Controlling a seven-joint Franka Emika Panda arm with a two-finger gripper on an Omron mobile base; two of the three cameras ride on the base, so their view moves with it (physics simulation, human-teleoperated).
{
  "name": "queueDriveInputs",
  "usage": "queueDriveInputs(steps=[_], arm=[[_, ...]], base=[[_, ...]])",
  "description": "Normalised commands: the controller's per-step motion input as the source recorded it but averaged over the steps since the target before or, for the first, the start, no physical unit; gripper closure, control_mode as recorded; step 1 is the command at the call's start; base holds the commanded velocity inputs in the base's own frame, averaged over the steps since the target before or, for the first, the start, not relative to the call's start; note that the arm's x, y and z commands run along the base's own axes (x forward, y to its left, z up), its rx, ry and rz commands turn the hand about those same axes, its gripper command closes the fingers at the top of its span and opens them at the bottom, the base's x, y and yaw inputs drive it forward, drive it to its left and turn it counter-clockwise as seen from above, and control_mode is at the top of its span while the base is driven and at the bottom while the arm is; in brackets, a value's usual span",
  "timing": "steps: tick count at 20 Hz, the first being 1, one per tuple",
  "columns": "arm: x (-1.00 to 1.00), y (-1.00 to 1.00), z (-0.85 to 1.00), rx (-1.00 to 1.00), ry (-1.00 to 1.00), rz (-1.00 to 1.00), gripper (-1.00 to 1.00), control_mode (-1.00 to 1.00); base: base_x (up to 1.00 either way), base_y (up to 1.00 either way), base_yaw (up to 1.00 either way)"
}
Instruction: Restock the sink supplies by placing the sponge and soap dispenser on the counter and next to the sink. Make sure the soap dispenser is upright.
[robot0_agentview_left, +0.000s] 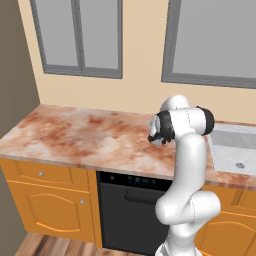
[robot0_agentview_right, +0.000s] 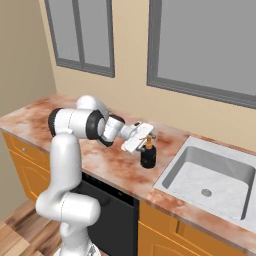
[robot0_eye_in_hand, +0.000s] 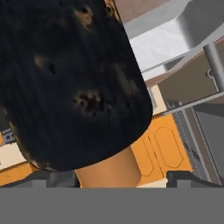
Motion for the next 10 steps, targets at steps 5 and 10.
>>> queueDriveInputs(steps=[5, 10], arm=[[-0.1, 0.27, 0.18, 0.0, -0.08, 0.0, -1.0, -1.0], [-0.21, 0.41, 0.31, -0.01, -0.12, 0.0, -1.0, -1.0]], base=[[0.0, 0.0, 0.0], [0.0, 0.0, 0.0]])
